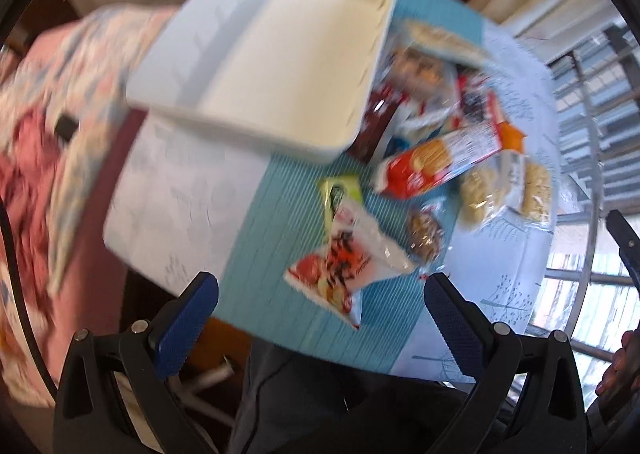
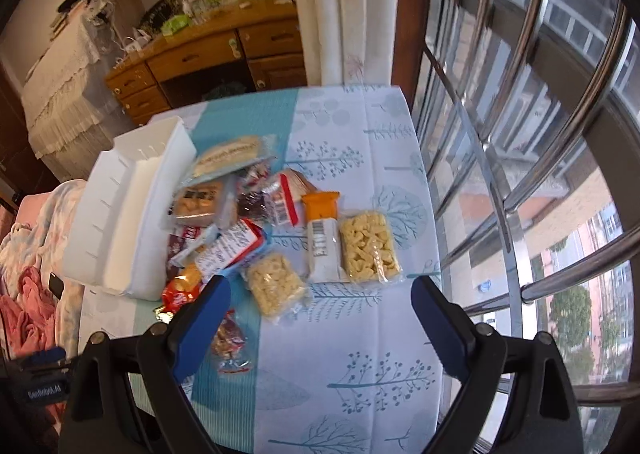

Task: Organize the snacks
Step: 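Grasp the red-and-white snack bag with the left tool while the right grasps the clear cracker bag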

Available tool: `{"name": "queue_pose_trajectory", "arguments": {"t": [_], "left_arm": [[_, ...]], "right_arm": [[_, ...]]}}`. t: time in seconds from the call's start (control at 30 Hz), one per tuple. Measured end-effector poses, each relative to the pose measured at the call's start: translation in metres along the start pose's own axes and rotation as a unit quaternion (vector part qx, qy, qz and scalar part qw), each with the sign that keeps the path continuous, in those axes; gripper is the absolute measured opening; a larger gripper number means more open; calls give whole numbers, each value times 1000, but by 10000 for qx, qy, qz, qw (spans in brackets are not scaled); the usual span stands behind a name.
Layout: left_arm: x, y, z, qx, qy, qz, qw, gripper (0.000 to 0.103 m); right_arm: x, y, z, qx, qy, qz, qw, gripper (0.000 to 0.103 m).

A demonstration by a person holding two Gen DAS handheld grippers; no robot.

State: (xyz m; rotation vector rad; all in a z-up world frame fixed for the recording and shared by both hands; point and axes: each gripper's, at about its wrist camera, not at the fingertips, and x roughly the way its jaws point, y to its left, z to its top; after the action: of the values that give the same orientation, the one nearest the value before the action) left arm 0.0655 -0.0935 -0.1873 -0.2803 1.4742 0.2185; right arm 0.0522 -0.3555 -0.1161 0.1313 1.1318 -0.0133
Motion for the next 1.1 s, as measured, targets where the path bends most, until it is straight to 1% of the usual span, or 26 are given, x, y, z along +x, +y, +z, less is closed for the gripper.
{"name": "queue_pose_trajectory", "arguments": {"t": [0.03, 0.17, 0.27, 0.37, 0.47, 0.57, 0.6, 0.67, 0.7, 0.83, 0.9, 0.97, 1.03, 1.1], "left_arm": [[8, 1, -1, -140, 136, 41, 9998, 102], [34, 5, -3, -546, 463, 224, 9972, 102], [52, 7, -2, -745, 737, 205, 9943, 102], [69, 6, 0, -797, 941, 121, 9923, 102], [84, 3, 1, -797, 1129, 175, 9903, 102], [99, 3, 1, -781, 1298, 175, 9883, 102], [102, 2, 2, -793, 1352, 143, 9875, 102], [109, 0, 2, -854, 1406, -70, 9863, 102], [111, -1, 3, -863, 1421, -133, 9860, 102], [124, -4, 5, -855, 1459, -417, 9847, 102], [132, -5, 7, -905, 1515, -496, 9830, 102], [139, -7, 9, -955, 1563, -531, 9817, 102], [145, -8, 10, -980, 1578, -541, 9811, 102], [149, -7, 11, -994, 1595, -532, 9808, 99]], "right_arm": [[7, -4, 3, 40, 87, 26, 10000, 92], [40, -22, 13, 137, 452, 57, 9989, 92], [63, -34, 18, 271, 710, 100, 9971, 92], [85, -47, 21, 471, 892, 219, 9947, 92], [107, -59, 21, 734, 1088, 296, 9909, 92], [129, -66, 19, 895, 1325, 279, 9867, 90], [133, -67, 20, 911, 1403, 263, 9856, 89], [149, -69, 18, 914, 1627, 211, 9822, 84], [154, -69, 18, 905, 1702, 181, 9811, 84], [170, -66, 21, 805, 1797, 125, 9804, 83], [176, -64, 24, 744, 1812, 109, 9806, 83], [181, -60, 28, 676, 1811, 97, 9811, 80], [184, -58, 33, 650, 1771, 158, 9819, 79], [193, -62, 43, 661, 1724, 175, 9827, 79]]}}
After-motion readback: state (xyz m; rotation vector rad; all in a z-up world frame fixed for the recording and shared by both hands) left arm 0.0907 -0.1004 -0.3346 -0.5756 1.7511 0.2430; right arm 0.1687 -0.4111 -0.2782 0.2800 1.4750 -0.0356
